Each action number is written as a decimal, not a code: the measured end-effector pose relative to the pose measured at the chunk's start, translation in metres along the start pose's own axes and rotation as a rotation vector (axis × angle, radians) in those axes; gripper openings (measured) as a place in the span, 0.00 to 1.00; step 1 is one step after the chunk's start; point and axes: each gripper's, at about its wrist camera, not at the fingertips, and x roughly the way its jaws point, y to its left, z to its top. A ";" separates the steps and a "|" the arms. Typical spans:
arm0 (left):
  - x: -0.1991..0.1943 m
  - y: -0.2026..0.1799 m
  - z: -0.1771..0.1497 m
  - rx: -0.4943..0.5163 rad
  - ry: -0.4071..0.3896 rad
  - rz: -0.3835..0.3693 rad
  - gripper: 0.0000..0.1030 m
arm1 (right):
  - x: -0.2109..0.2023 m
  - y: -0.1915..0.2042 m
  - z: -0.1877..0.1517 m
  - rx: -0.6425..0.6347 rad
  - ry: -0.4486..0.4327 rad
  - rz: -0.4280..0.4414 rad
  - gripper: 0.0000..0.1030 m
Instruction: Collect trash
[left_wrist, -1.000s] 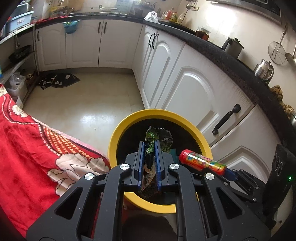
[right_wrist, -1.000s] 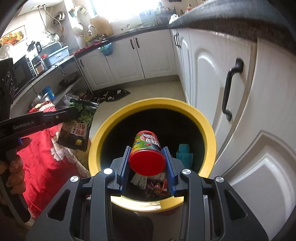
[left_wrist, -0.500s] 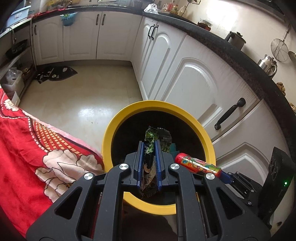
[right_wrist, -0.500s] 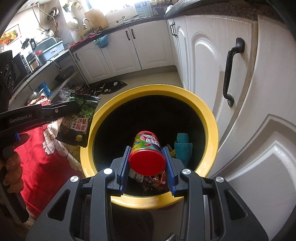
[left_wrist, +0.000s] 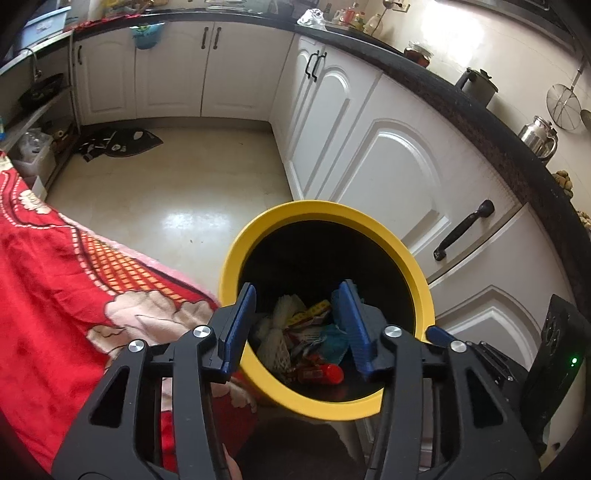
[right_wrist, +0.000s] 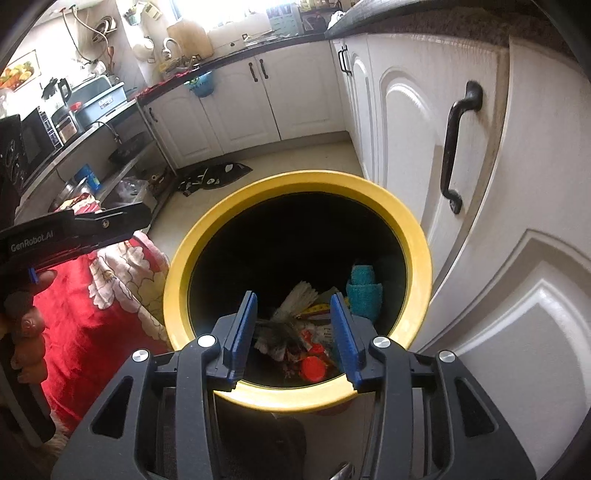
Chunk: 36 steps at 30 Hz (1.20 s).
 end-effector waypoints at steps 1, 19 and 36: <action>-0.004 0.002 0.000 -0.001 -0.007 0.006 0.47 | -0.002 -0.001 0.002 0.000 -0.005 0.000 0.40; -0.109 0.019 -0.010 0.037 -0.228 0.143 0.89 | -0.087 0.034 0.008 -0.047 -0.225 -0.021 0.84; -0.169 0.031 -0.061 0.041 -0.363 0.243 0.90 | -0.128 0.077 -0.031 -0.144 -0.357 -0.058 0.94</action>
